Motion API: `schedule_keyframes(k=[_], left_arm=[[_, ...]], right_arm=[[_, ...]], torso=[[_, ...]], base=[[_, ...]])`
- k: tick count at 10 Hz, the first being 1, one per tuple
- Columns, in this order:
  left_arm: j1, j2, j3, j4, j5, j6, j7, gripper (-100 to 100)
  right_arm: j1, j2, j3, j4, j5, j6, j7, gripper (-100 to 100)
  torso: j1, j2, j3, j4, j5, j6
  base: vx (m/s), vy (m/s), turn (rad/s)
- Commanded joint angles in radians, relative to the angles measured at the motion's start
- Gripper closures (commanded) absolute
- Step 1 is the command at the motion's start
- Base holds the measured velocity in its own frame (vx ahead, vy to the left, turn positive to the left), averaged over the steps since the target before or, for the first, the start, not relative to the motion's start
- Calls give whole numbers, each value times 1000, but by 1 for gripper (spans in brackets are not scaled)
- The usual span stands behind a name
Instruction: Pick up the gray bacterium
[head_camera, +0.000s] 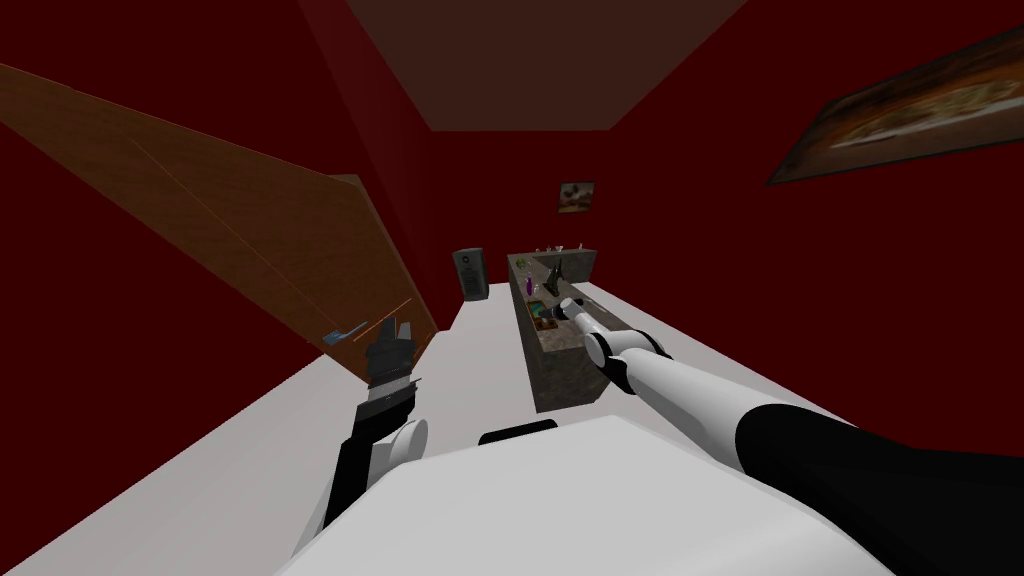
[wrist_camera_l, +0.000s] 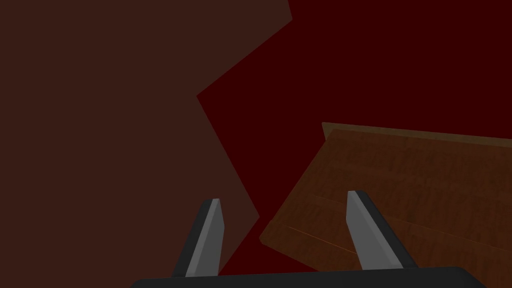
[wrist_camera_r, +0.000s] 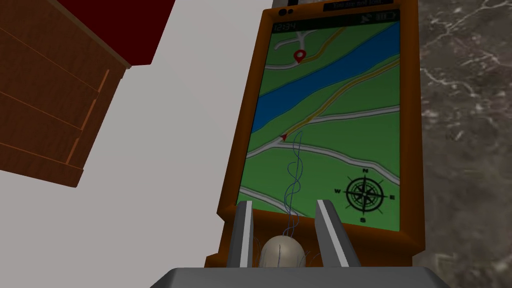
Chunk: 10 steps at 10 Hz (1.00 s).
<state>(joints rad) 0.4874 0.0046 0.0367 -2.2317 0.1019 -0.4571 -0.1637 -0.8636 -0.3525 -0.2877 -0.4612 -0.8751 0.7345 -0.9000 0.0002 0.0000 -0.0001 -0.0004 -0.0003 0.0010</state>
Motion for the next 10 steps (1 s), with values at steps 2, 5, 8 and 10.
schedule_keyframes(k=[2,5,8,10], left_arm=[[0,0,0,0,0,0,0,0],[0,0,0,0,0,0,0,0],[0,0,0,0,0,0,0,0],[0,0,0,0,0,0,0,0]], right_arm=[[-34,40,27,9,30,-15,-41,100],[-52,62,42,13,47,-23,-63,100],[-80,96,65,19,72,-34,-96,100],[-80,96,65,19,72,-34,-96,100]], torso=[[-3,1,1,0,0,1],[-3,1,1,0,-1,1],[-2,1,1,0,-1,0],[-3,2,1,0,-1,0]], base=[[-36,-69,-145],[-16,-46,-55],[-13,-38,-72],[-11,-36,-14]])
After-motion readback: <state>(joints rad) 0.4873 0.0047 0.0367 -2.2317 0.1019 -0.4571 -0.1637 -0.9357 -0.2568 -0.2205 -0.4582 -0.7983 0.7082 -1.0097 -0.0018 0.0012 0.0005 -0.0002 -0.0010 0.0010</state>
